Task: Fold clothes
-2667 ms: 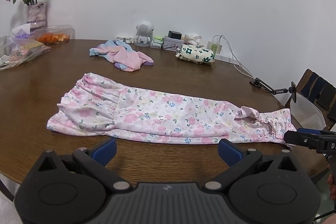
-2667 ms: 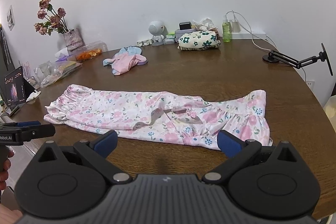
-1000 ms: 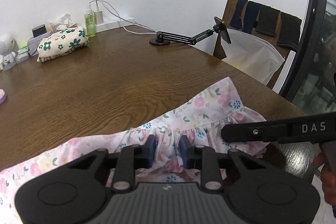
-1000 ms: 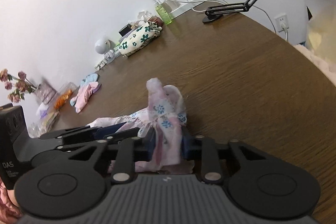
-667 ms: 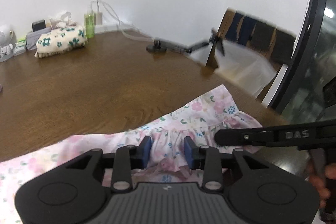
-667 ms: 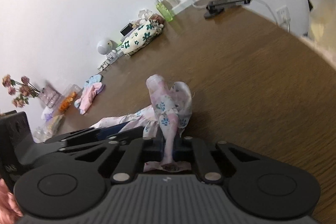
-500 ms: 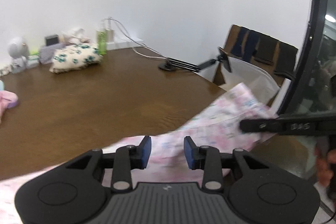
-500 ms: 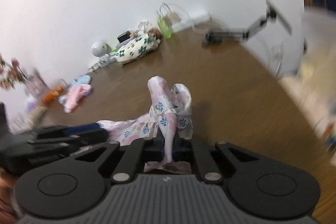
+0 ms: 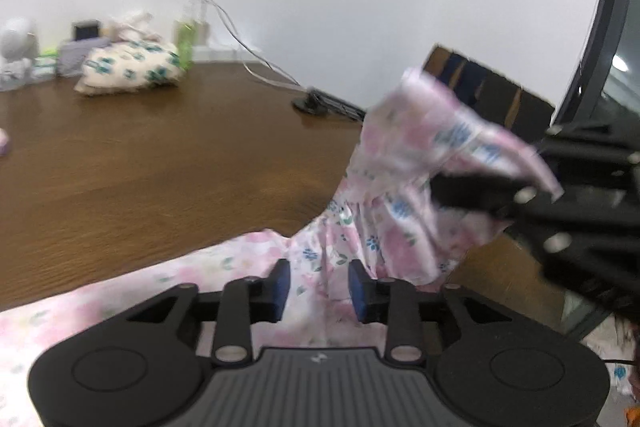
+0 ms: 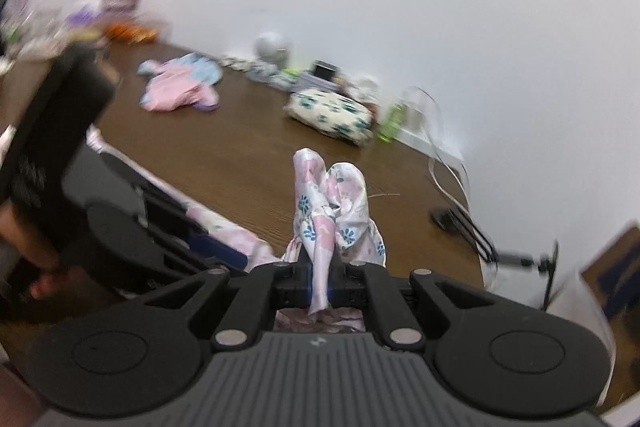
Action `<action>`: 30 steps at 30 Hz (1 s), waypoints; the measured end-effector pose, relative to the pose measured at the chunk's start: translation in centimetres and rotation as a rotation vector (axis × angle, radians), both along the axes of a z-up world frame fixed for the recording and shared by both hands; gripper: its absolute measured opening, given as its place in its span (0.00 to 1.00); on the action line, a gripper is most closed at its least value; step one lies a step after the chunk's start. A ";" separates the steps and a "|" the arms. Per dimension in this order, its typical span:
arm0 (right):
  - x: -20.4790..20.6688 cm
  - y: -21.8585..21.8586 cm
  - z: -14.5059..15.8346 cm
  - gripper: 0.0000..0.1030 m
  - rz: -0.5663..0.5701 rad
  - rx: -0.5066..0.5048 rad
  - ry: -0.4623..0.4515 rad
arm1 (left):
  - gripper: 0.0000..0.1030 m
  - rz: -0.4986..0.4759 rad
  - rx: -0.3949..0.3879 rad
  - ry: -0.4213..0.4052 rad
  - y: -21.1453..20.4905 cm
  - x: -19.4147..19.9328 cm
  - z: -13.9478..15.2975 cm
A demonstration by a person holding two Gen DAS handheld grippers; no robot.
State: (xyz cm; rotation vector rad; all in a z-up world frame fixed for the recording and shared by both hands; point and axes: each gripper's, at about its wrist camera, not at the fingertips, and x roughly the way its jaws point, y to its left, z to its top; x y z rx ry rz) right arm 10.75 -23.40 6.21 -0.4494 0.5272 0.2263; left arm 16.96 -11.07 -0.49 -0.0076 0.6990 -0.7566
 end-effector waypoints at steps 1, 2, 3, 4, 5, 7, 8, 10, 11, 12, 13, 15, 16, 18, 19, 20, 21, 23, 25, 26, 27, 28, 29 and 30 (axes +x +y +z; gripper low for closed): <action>0.0 0.8 0.0 0.05 0.018 -0.028 -0.001 | 0.30 0.018 0.003 -0.012 1.0 -0.5 0.4; -0.1 1.5 -0.1 0.06 0.035 -0.043 0.004 | 0.30 0.034 0.003 -0.020 2.1 -0.9 0.7; -0.1 2.1 -0.1 0.06 0.051 -0.055 0.010 | 0.30 0.050 0.003 -0.026 3.1 -1.3 0.9; 0.0 2.8 -0.3 0.06 0.066 -0.063 0.017 | 0.30 0.065 0.003 -0.027 4.2 -1.6 1.1; 0.0 3.4 -0.4 0.06 0.081 -0.071 0.024 | 0.30 0.079 0.002 -0.027 5.1 -1.9 1.2; 0.2 4.6 -0.7 0.06 0.107 -0.082 0.039 | 0.30 0.111 -0.004 -0.016 6.8 -2.3 1.1; 0.3 5.1 -0.9 0.06 0.113 -0.082 0.048 | 0.30 0.128 -0.009 -0.011 7.7 -2.6 1.0; 0.7 6.1 -1.3 0.06 0.123 -0.080 0.072 | 0.30 0.149 -0.020 -0.006 8.9 -3.0 0.9; 1.0 6.5 -1.7 0.06 0.125 -0.074 0.085 | 0.30 0.159 -0.026 0.000 9.6 -3.2 0.9; 1.2 6.8 -2.0 0.06 0.124 -0.068 0.098 | 0.30 0.168 -0.032 0.005 10.2 -3.3 0.8; 1.5 7.2 -2.4 0.06 0.124 -0.062 0.111 | 0.30 0.173 -0.038 0.007 10.7 -3.3 0.8; 2.1 7.9 -3.2 0.07 0.120 -0.049 0.139 | 0.31 0.180 -0.044 0.006 11.5 -3.4 0.9; 2.3 8.2 -3.5 0.07 0.117 -0.042 0.151 | 0.31 0.181 -0.047 0.005 11.7 -3.5 0.9; 2.7 8.6 -4.3 0.07 0.105 -0.032 0.173 | 0.32 0.182 -0.051 0.005 12.2 -3.6 0.8; 3.0 8.8 -4.7 0.07 0.098 -0.027 0.183 | 0.32 0.183 -0.053 0.006 12.3 -3.7 0.7; 3.2 8.9 -5.1 0.08 0.091 -0.019 0.190 | 0.34 0.183 -0.054 0.008 12.4 -3.7 0.6; 3.4 8.9 -5.4 0.09 0.084 -0.011 0.197 | 0.36 0.184 -0.055 0.011 12.4 -3.6 0.5; 3.5 8.7 -5.6 0.27 0.079 0.033 0.207 | 0.37 0.187 -0.059 0.019 12.4 -3.4 0.4; 3.4 8.2 -5.4 0.49 0.098 0.125 0.236 | 0.39 0.190 -0.068 0.034 12.5 -3.3 0.3; 3.3 7.7 -5.0 0.51 0.108 0.179 0.249 | 0.39 0.189 -0.075 0.041 12.6 -3.3 0.2; 3.1 7.1 -4.7 0.51 0.119 0.234 0.263 | 0.39 0.189 -0.079 0.044 12.6 -3.2 0.2; 2.7 6.4 -4.1 0.51 0.124 0.294 0.272 | 0.39 0.188 -0.081 0.044 12.6 -3.1 0.2; 2.3 5.6 -3.5 0.51 0.126 0.346 0.275 | 0.39 0.185 -0.083 0.043 12.5 -3.0 0.2; 1.9 4.6 -2.9 0.51 0.125 0.395 0.268 | 0.38 0.181 -0.086 0.046 12.4 -3.0 0.2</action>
